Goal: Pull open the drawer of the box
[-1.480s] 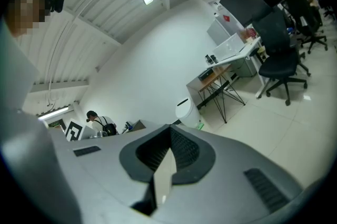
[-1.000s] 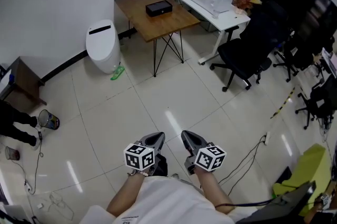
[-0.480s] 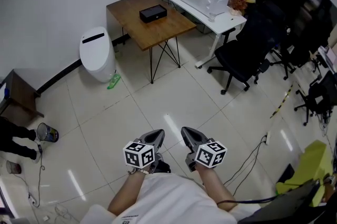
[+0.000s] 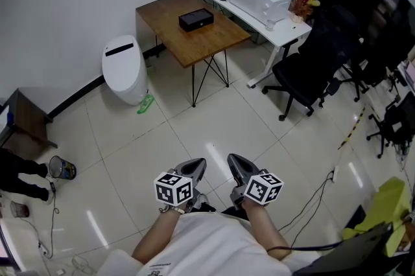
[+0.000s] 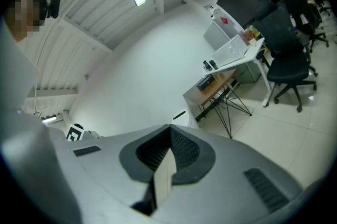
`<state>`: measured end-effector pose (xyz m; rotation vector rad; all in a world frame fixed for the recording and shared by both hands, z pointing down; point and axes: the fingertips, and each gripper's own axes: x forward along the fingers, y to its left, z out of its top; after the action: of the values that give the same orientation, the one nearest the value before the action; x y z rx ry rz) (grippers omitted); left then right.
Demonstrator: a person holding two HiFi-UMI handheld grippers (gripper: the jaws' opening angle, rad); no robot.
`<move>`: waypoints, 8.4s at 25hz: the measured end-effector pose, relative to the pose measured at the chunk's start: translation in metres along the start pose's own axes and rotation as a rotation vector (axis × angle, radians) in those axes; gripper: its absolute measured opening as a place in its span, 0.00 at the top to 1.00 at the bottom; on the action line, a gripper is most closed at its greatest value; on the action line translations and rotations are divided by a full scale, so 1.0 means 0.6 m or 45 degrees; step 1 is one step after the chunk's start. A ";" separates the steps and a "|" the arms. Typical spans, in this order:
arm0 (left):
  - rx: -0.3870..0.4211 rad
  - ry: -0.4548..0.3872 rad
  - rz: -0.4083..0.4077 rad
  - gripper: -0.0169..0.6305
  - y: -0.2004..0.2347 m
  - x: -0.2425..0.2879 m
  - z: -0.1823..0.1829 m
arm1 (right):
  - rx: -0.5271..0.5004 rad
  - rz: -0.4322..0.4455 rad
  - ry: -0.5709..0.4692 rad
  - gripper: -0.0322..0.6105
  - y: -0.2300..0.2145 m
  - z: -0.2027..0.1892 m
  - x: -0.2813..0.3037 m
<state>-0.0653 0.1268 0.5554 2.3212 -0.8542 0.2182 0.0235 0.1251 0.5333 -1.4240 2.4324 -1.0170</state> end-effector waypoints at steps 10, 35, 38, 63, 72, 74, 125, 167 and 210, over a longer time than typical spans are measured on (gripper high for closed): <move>-0.081 -0.006 0.045 0.97 0.065 -0.011 0.010 | 0.070 -0.030 0.043 0.97 -0.023 -0.004 0.040; -0.041 -0.089 0.184 0.97 0.098 0.126 0.149 | -0.021 0.123 0.108 0.97 -0.098 0.134 0.165; 0.018 -0.105 0.226 0.97 0.095 0.154 0.170 | -0.015 0.113 0.111 0.97 -0.121 0.151 0.178; 0.191 -0.185 0.423 0.97 0.140 0.272 0.291 | -0.298 0.054 0.006 0.97 -0.200 0.305 0.268; 0.199 -0.188 0.382 0.97 0.195 0.339 0.371 | -0.350 0.012 -0.022 0.97 -0.225 0.371 0.339; 0.202 -0.190 0.375 0.97 0.208 0.351 0.392 | -0.357 0.008 -0.025 0.97 -0.228 0.384 0.360; 0.181 -0.172 0.311 0.97 0.449 0.518 0.621 | -0.406 -0.038 0.040 0.97 -0.314 0.522 0.700; -0.012 -0.194 0.560 0.97 0.609 0.672 0.743 | -0.449 0.135 0.237 0.97 -0.486 0.643 0.965; -0.048 0.120 0.288 0.97 0.883 0.919 0.804 | -0.554 -0.274 0.422 0.80 -0.758 0.566 1.380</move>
<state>-0.0026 -0.7699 0.6522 2.1596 -1.0635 0.4010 0.0517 -0.8601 0.7243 -1.8084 2.9274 -0.8522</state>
